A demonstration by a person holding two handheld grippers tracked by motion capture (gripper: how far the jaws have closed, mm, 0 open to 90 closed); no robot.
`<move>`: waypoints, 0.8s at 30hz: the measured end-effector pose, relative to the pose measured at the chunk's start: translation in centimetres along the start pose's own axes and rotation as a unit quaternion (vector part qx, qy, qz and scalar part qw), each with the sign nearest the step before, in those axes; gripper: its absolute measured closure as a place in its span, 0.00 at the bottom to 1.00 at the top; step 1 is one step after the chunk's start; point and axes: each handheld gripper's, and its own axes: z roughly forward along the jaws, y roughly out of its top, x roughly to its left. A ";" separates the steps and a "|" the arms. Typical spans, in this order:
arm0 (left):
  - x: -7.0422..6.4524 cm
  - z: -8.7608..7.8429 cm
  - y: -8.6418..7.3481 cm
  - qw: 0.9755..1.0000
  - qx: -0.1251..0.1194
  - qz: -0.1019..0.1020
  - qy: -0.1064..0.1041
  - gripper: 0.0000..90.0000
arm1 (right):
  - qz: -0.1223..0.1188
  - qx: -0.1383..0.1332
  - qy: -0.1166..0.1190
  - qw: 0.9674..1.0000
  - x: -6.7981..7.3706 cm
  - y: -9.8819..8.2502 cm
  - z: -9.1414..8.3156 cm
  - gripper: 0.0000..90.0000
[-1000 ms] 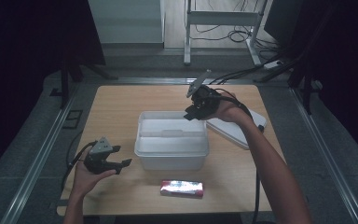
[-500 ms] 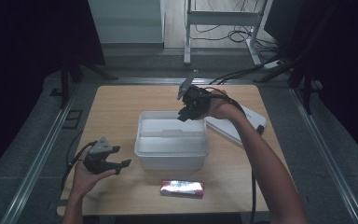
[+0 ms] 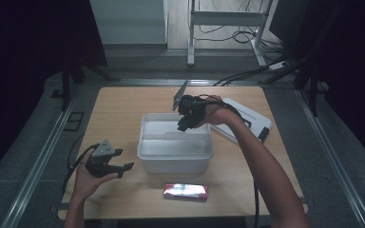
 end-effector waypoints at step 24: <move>-0.1 0.2 0.0 1.000 0.007 0.003 -0.001 0.31 | -0.003 0.029 0.028 0.999 0.0 -0.1 2.7 0.85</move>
